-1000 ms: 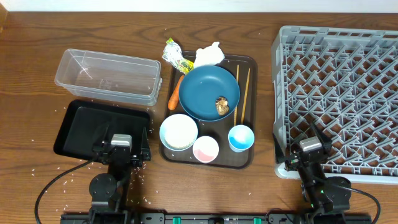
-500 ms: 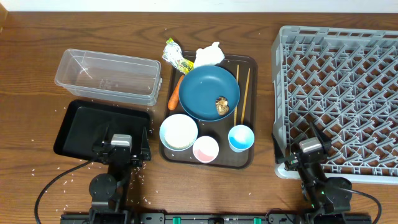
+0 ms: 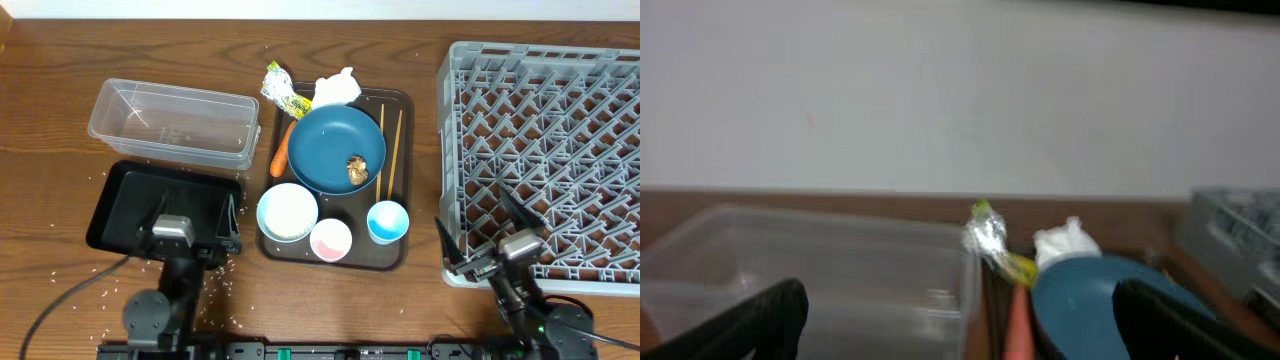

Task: Sort waste into correct bins and load items into the dishwasher rack
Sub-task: 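Reach the left gripper to the pink cup and grasp it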

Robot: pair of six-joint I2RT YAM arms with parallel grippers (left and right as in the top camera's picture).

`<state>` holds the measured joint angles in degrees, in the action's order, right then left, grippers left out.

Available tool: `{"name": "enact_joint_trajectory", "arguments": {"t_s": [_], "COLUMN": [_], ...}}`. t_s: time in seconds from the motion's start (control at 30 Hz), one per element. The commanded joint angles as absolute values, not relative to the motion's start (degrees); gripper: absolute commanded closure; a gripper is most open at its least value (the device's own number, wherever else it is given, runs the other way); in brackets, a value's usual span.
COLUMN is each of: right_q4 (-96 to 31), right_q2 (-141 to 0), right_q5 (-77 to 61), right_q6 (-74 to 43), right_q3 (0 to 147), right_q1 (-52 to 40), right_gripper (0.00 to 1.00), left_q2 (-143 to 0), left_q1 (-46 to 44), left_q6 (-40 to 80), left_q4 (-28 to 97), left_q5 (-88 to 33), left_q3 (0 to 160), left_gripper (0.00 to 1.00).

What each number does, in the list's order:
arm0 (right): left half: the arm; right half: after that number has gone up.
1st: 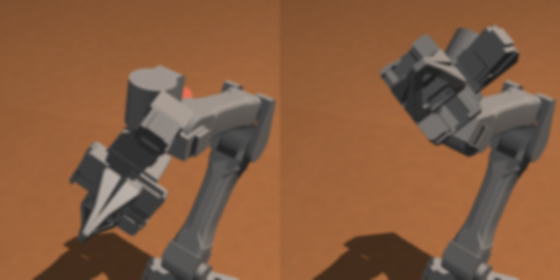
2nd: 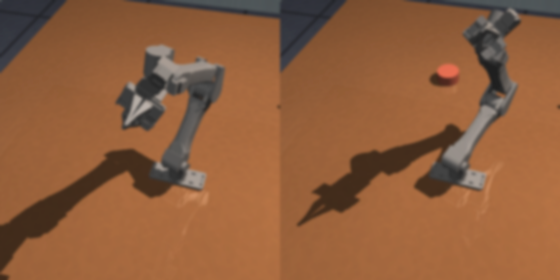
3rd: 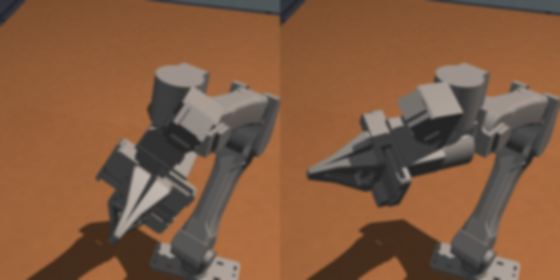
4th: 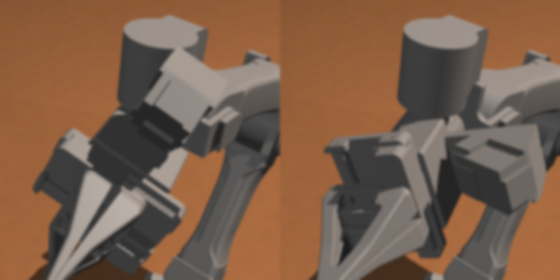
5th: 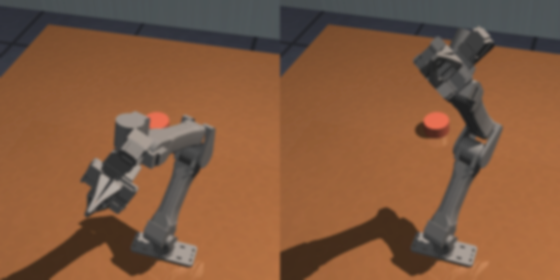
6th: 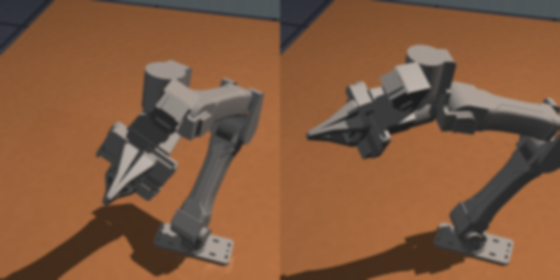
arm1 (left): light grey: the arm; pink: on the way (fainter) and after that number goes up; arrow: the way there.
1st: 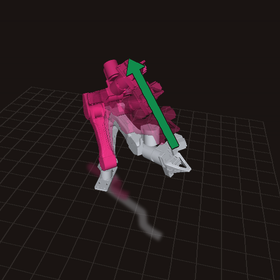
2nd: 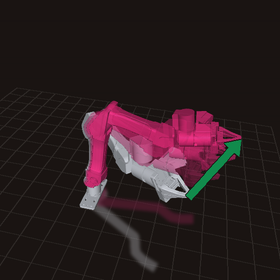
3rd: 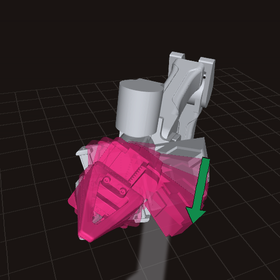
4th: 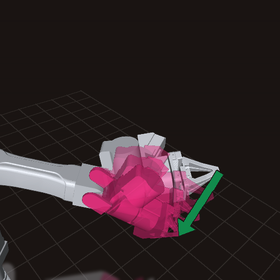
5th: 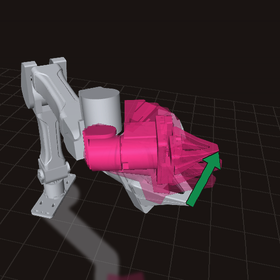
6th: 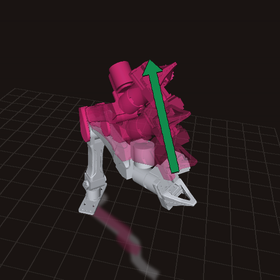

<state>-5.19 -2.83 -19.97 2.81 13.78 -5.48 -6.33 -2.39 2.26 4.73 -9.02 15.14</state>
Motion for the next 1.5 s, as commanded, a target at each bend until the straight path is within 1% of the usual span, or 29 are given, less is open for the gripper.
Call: {"name": "enact_joint_trajectory", "arguments": {"t_s": [0.0,0.1,0.13,0.23,0.3,0.4,0.5,0.57,0.7,0.77,0.87,0.97,1.13,1.2,1.23,1.4,1.47], "right_q4": [-11.53,-21.41,-25.54,-35.70,-41.10,-47.51,-47.33,-46.33,-43.92,-44.01,-45.10,-47.51,-52.29,-53.47,-53.98,-54.63,-54.70], "right_q2": [-7.68,-15.35,-19.51,-30.37,-37.87,-47.70,-54.41,-58.19,-62.41,-64.10,-66.48,-69.30,-72.40,-72.66,-72.66,-72.66,-72.66], "right_q5": [-20.82,-20.84,-21.12,-21.39,-21.82,-22.04,-23.75,-25.63,-26.55,-26.09,-25.87,-23.86,-21.45,-20.47,-19.68,-18.41,-18.41], "right_q6": [-0.67,-0.69,-2.24,-12.36,-13.13,-11.46,-10.66,-10.61,-9.54,-9.58,-10.00,-13.65,-13.69,-13.69,-13.72,-13.72,-13.72], "right_q3": [22.50,31.59,35.97,47.05,53.80,62.70,67.83,69.97,70.50,70.50,70.50,70.50,70.50,70.50,70.50,70.50,70.50], "right_q1": [-4.80,-4.80,-4.80,-4.82,-4.91,-4.91,-4.91,-4.89,-4.89,-4.89,-4.91,-4.95,-4.95,-4.95,-4.95,-4.95,-4.95], "right_gripper": [0.01,0.01,0.01,0.01,0.01,0.01,0.01,0.01,0.01,0.01,0.01,0.01,0.01,0.01,0.01,0.01,0.01], "left_q2": [-12.80,-21.43,-24.95,-35.16,-41.85,-51.81,-59.22,-62.50,-66.39,-68.38,-71.68,-75.31,-79.02,-79.79,-80.09,-83.22,-85.01], "left_q1": [-2.15,-2.17,-2.17,-2.22,-2.22,-2.22,-2.22,-2.22,-2.22,-2.24,-3.53,-6.35,-8.84,-8.82,-8.84,-11.49,-13.43], "left_q6": [3.68,3.51,3.51,3.49,3.53,3.51,1.30,1.78,2.85,2.87,3.05,5.04,5.02,5.02,5.02,4.82,4.84], "left_q4": [11.20,20.40,23.81,33.67,40.07,48.86,53.74,54.17,51.64,49.04,45.82,44.64,45.39,46.65,47.94,47.92,48.80], "left_q5": [-12.49,-14.46,-14.81,-15.03,-15.09,-15.40,-15.40,-16.12,-26.96,-29.45,-26.87,-21.45,-21.41,-21.37,-21.39,-19.92,-19.84], "left_q3": [25.45,36.21,40.12,50.96,57.95,68.29,75.13,76.88,76.95,76.95,76.95,76.97,76.95,76.95,76.95,76.95,76.95], "left_gripper": [0.02,0.02,0.02,0.02,0.02,0.02,0.02,0.02,0.02,0.02,0.02,0.02,0.01,0.30,0.32,0.31,0.35]}}
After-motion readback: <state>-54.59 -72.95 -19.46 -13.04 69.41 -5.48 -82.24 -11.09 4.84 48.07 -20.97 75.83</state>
